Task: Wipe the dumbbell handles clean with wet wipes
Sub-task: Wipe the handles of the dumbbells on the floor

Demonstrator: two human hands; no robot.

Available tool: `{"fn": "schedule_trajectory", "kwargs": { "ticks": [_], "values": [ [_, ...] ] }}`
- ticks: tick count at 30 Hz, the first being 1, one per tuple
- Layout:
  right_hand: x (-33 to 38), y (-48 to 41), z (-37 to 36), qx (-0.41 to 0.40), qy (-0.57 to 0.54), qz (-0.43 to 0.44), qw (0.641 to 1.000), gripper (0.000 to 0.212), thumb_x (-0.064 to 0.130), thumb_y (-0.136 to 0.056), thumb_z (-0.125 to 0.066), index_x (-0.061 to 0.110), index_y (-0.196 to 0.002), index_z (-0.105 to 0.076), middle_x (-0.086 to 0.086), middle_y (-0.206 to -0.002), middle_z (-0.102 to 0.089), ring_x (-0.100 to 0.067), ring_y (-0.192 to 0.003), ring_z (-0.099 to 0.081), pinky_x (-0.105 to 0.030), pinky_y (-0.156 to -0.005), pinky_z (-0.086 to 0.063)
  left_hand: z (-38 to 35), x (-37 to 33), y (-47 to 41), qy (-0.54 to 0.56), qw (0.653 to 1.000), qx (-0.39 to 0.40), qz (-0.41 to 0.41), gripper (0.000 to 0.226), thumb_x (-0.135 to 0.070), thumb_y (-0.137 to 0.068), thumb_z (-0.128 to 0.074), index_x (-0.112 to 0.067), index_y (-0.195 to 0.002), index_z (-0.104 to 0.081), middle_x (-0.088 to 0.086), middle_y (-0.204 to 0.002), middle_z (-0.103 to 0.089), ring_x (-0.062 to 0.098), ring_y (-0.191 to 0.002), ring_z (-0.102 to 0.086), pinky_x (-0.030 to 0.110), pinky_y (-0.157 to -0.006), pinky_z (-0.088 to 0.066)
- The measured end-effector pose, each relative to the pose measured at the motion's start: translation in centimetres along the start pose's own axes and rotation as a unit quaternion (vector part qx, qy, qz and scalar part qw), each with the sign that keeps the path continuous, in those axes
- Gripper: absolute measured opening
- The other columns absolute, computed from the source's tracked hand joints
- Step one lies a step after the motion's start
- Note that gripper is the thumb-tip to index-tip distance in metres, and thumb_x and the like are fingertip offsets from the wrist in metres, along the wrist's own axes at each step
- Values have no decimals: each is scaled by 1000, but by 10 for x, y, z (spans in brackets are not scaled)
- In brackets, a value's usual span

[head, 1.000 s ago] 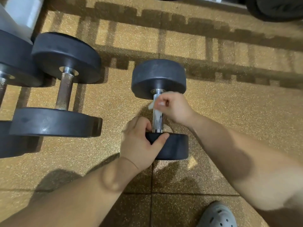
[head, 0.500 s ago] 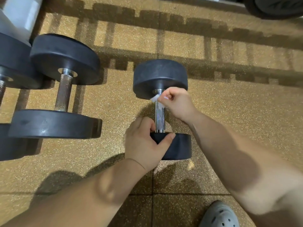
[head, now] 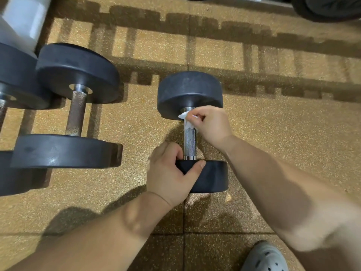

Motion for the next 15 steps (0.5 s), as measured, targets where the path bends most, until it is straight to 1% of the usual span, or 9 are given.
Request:
{"fn": "schedule_trajectory", "kwargs": {
  "ticks": [2,4,5,6,7,9,10,13,15],
  "values": [
    [-5,18,-8,78,-37,0,996,11,25,-88,-75,23,-98,-80,9,-75,-68,-1,-67,-58,-22,-66,-44,1,0,0,3,1000,-6,-8,46,-63,-76,-59,-18,-79,-48,-7,-80,-45,19,-79,-42,37,-72,-39],
    [-9,37,-11,158,-54,7,986,25,24,-90,-74,24,-115,-75,14,-69,-58,1,-61,-52,-15,-63,-38,2,1,0,4,1000,-10,-14,46,-61,-76,-60,-17,-79,-48,-6,-79,-44,18,-78,-42,37,-71,-39],
    [-10,39,-11,180,-50,9,982,29,22,-91,-73,23,-120,-73,17,-67,-54,3,-61,-52,-11,-62,-35,2,1,0,4,1000,-12,-18,45,-61,-76,-60,-17,-79,-48,-6,-79,-44,18,-77,-42,36,-71,-39],
    [-10,37,-10,184,-48,10,982,29,21,-92,-71,22,-121,-73,21,-70,-56,7,-63,-54,-10,-63,-36,3,1,0,5,1000,-13,-19,45,-60,-76,-60,-17,-78,-47,-6,-79,-44,18,-77,-42,36,-71,-38],
    [-8,29,-9,171,-51,8,984,26,21,-93,-69,21,-119,-74,22,-78,-64,10,-68,-57,-9,-67,-37,3,1,0,7,1000,-14,-20,45,-60,-76,-60,-17,-78,-47,-6,-79,-44,17,-77,-41,35,-70,-38],
    [-6,11,-8,120,-59,2,991,22,23,-95,-67,21,-116,-76,13,-100,-74,14,-76,-60,-9,-71,-40,3,2,0,8,1000,-12,-16,44,-60,-76,-60,-18,-78,-46,-7,-79,-44,17,-77,-41,33,-70,-35],
    [-6,4,-6,94,-59,-11,994,22,24,-95,-67,22,-115,-76,8,-104,-74,15,-74,-59,-8,-69,-40,3,2,0,8,1000,-11,-15,44,-60,-76,-60,-19,-78,-46,-8,-79,-43,17,-77,-41,32,-69,-34],
    [-8,-3,-4,53,-56,-36,996,20,25,-93,-70,24,-111,-77,7,-104,-74,10,-79,-60,-11,-74,-45,3,2,0,11,1000,-9,-14,44,-60,-76,-60,-19,-78,-46,-7,-79,-43,18,-77,-42,32,-70,-34],
    [-9,9,-5,96,-72,-26,992,19,26,-90,-73,21,-107,-79,14,-95,-72,9,-78,-60,-12,-71,-42,4,3,-1,12,1000,-9,-17,44,-60,-76,-60,-18,-78,-46,-7,-79,-43,19,-77,-43,34,-70,-36]
  ]
}}
Point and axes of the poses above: each hand's wrist, its own y-axis away from the middle knuckle, its own z-axis out of the back of the hand, x = y × z, the point moved 7 cm from there along -y, towards the middle knuckle
